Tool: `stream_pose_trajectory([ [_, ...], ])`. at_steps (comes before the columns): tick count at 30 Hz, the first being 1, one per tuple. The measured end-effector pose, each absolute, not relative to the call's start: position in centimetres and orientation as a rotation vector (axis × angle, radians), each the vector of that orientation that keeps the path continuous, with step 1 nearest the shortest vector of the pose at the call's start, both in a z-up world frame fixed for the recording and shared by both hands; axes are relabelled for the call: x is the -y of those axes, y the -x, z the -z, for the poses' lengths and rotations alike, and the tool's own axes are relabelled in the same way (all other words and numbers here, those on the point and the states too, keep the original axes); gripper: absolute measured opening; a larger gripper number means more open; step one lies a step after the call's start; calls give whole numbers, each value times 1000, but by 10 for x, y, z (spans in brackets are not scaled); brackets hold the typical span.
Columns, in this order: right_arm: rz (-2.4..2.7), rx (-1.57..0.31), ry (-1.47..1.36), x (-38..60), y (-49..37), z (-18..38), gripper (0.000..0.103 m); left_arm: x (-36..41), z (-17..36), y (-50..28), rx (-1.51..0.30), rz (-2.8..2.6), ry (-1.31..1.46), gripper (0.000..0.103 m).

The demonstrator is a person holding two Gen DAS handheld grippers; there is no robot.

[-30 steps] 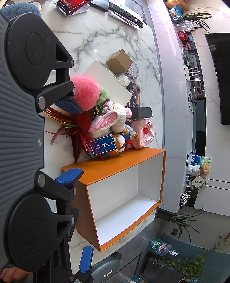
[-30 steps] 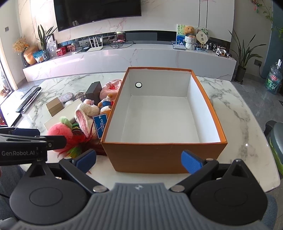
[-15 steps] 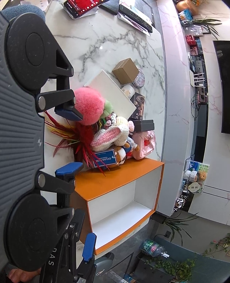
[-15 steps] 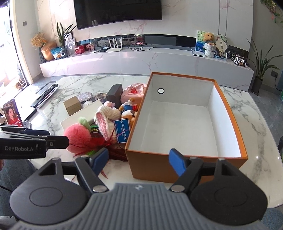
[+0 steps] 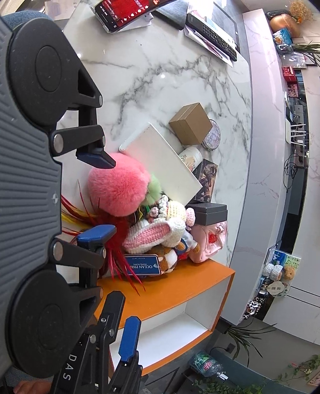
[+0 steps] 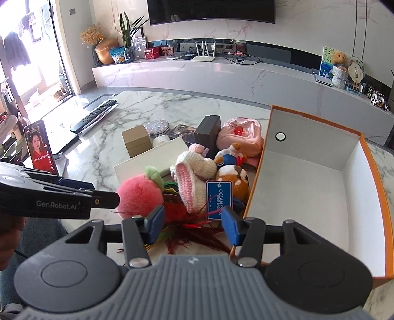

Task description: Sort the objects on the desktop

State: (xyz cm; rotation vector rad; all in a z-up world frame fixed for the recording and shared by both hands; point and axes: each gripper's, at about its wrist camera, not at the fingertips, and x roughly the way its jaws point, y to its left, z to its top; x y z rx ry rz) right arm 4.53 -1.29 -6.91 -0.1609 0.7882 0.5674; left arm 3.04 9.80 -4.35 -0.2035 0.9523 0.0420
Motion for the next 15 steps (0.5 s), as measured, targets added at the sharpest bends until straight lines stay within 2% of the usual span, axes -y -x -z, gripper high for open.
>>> stream_pose_trajectory([
  [14,-695,-894,283,-44,-73,121,51,-113,87,-73,-1024,-7,208,59],
  [15,-700,-902,293,-47,-74,125,51,-114,89,-74,-1024,-6,209,53],
])
